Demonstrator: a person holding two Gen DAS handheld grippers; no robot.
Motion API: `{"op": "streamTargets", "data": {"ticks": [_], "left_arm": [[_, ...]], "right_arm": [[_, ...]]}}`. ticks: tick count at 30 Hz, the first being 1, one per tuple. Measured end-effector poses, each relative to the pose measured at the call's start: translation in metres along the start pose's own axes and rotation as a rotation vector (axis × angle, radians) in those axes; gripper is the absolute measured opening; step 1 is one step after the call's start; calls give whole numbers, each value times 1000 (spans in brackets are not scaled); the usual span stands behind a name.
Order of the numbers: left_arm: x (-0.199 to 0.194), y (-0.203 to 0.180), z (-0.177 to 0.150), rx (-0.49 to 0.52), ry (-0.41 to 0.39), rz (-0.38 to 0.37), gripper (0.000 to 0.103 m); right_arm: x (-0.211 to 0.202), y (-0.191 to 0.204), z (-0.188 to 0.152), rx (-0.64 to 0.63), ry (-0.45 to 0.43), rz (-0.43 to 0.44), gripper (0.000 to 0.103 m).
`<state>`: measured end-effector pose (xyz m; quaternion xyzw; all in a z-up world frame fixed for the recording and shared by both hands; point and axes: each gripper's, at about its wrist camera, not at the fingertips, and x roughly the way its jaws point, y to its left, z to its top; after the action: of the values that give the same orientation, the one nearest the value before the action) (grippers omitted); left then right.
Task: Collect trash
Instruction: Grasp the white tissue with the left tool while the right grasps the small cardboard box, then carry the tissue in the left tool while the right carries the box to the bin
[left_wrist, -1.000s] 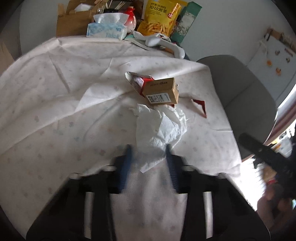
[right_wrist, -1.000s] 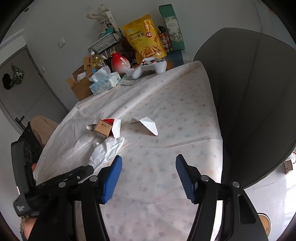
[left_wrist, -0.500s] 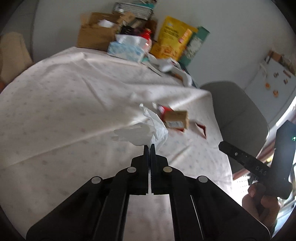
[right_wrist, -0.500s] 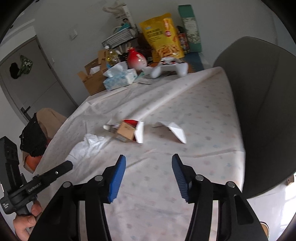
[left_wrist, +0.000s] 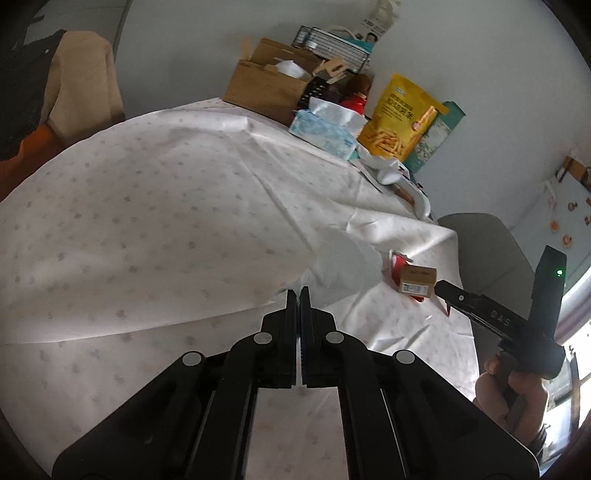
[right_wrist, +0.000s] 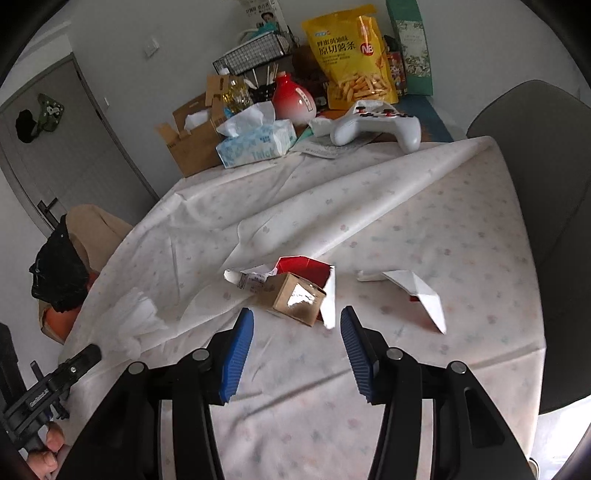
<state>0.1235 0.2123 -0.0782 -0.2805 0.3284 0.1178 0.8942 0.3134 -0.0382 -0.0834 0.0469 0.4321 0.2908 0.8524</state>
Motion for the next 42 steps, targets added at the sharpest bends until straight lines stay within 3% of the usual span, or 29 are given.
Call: {"op": "streamTargets", "data": {"ticks": [6,8,12,26,42], "left_arm": [[5,7,-2,-17,3,-12,2],[5,8,-3,-20,5,-14,2],[2,8,-2,-20,1,-17,2],[-8,-33,-11,33,-2,-75,2],[-13,-135,-36,183,41,-224,2]], "right_arm": [[16,1,7,4,18,-16,54],[22,1,8,7,35,-14,40],[15,0,6,10,33,-10,39],[-66,-14,-34,-4,-40,16,38],[-164,-78,-74,126,-180,-30,38]]}}
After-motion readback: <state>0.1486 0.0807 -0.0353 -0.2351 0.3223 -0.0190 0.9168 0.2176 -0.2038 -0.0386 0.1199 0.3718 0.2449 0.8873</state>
